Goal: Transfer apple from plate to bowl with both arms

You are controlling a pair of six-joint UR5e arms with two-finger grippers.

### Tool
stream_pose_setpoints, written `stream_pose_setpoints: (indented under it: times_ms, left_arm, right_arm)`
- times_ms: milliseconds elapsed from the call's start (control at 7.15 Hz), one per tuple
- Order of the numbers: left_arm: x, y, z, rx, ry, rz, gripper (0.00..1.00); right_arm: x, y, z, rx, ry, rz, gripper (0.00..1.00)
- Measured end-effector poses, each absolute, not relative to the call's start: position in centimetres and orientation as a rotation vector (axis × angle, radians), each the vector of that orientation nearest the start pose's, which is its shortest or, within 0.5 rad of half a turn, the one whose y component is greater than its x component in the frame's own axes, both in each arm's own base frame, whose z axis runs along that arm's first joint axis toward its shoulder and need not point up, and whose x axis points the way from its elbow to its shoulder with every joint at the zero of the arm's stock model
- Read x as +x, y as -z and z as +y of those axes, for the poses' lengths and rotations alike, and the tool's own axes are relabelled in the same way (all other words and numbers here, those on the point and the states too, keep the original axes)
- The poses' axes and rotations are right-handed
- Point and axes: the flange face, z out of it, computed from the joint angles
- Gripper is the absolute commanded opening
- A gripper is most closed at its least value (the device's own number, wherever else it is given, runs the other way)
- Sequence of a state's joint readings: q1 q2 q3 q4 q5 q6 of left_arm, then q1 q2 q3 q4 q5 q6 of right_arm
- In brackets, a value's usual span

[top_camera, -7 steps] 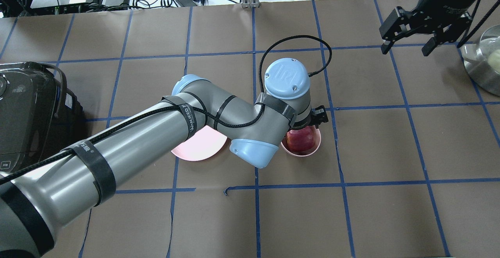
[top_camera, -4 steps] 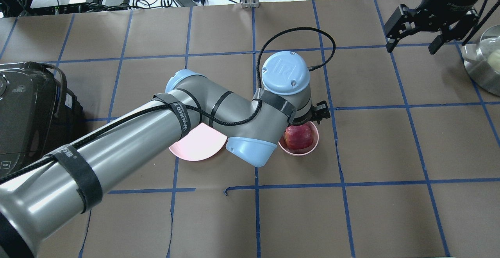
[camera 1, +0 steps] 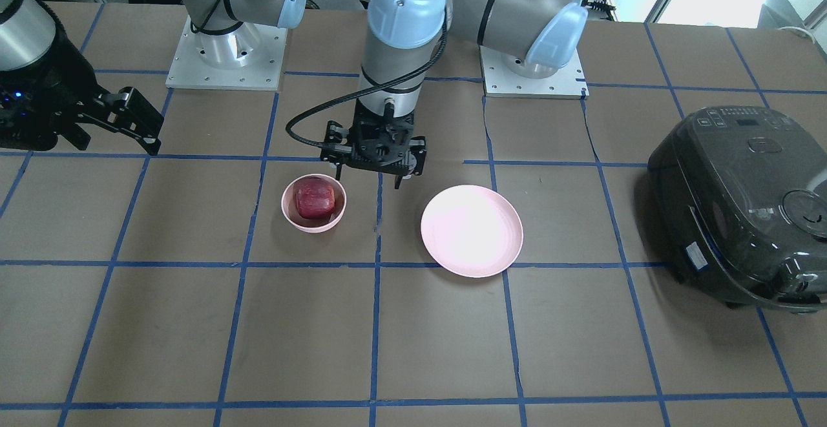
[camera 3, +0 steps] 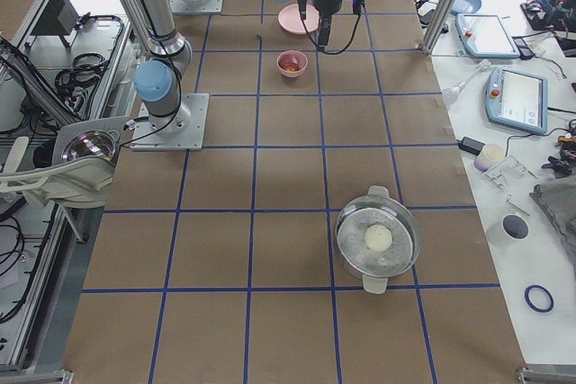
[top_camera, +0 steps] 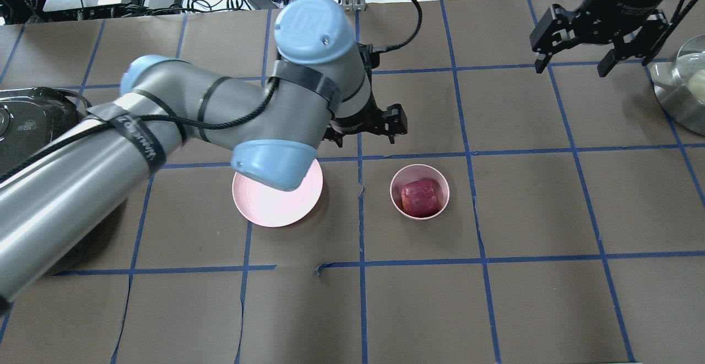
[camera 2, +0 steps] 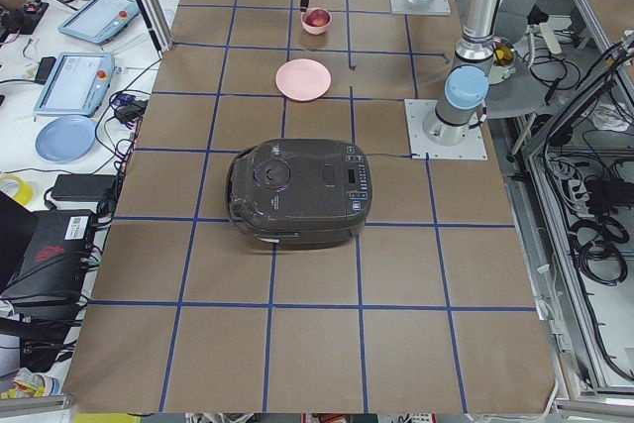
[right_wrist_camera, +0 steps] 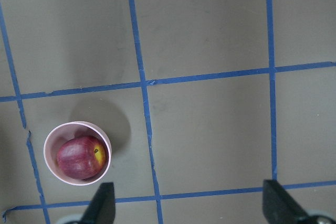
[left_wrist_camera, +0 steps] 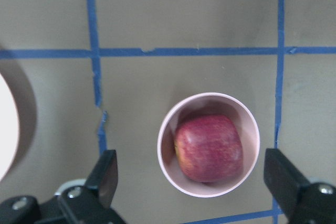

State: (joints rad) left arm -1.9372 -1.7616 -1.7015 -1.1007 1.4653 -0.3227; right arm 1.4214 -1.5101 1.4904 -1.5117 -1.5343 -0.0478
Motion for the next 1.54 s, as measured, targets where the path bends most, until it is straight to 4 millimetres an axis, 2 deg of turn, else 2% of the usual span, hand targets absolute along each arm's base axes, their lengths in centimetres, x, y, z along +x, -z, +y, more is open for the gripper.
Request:
stream_pose_setpoints:
  times_ms: [280,419,559,699,839,1538]
  left_arm:
    - [-24.4,-44.0,-48.9,0.083,0.153,3.228,1.0]
    - [-19.3,-46.6,-49.3,0.081,0.129,3.195,1.0]
    - [-15.7,-48.5,-49.2,0.057,0.138,3.175,1.0]
    - [-13.8,-49.5,-49.0,0.039,0.152,3.166,1.0]
    - [-13.0,-49.7,-49.1,0.032,0.157,3.164,1.0]
    - [-12.2,-50.6,-48.9,0.039,0.188,3.124,1.0]
  right_arm:
    - [10.7,-49.6,-51.6,0.18,-0.047,3.107,1.0]
    - [12.6,-49.7,-51.0,0.177,-0.046,3.12,1.0]
    - [13.5,-49.8,-50.6,0.176,-0.047,3.122,1.0]
    - [13.9,-49.8,-50.4,0.175,-0.045,3.122,1.0]
    - [14.0,-49.8,-50.3,0.174,-0.045,3.125,1.0]
    - [14.0,-49.7,-50.4,0.168,-0.037,3.125,1.0]
